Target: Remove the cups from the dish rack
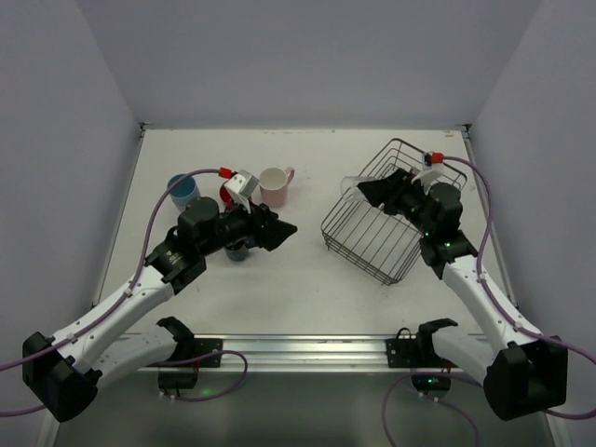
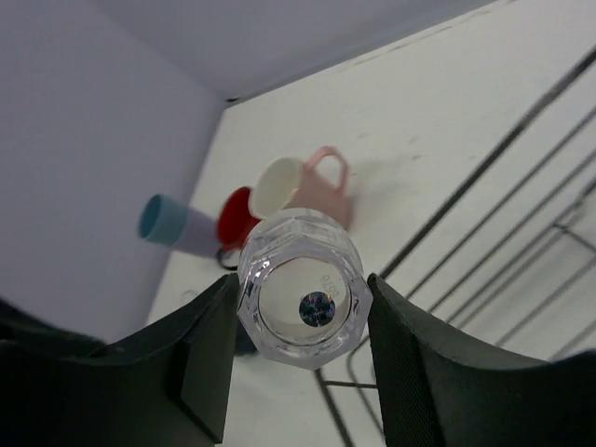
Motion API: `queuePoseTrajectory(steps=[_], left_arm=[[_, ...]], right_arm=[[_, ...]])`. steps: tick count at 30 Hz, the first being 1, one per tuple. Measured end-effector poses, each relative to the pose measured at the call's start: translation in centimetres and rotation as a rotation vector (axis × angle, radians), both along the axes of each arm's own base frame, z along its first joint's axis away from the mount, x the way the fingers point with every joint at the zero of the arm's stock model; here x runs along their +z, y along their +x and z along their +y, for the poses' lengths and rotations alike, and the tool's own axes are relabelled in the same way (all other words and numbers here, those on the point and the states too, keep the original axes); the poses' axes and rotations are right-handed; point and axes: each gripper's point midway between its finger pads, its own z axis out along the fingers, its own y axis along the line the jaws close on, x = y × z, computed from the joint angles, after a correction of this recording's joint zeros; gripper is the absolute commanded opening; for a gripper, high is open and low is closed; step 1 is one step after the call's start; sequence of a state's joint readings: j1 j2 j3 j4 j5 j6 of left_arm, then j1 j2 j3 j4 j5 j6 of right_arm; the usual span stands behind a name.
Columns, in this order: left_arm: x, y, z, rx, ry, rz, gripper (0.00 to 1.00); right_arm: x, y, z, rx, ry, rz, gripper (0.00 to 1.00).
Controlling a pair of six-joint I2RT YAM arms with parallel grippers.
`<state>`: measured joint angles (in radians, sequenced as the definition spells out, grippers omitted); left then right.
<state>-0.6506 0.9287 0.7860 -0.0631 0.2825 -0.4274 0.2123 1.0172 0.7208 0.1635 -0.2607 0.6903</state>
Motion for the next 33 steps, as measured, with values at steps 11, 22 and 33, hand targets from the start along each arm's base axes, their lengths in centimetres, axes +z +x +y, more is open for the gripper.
queuePoseTrajectory(steps=[11, 22, 33], left_arm=[[-1.0, 0.9, -4.2, -0.085, -0.207, 0.143, 0.7], [-1.1, 0.4, -5.5, -0.142, -0.309, 0.213, 0.19], [-0.9, 0.0, -4.3, -0.105, -0.25, 0.165, 0.0]], right_arm=[[-1.1, -7.1, 10.1, 0.469, 0.332, 0.051, 0.16], [-1.0, -8.0, 12.9, 0.605, 0.489, 0.095, 0.17], [-0.8, -8.7, 13.4, 0.619, 0.489, 0.099, 0.99]])
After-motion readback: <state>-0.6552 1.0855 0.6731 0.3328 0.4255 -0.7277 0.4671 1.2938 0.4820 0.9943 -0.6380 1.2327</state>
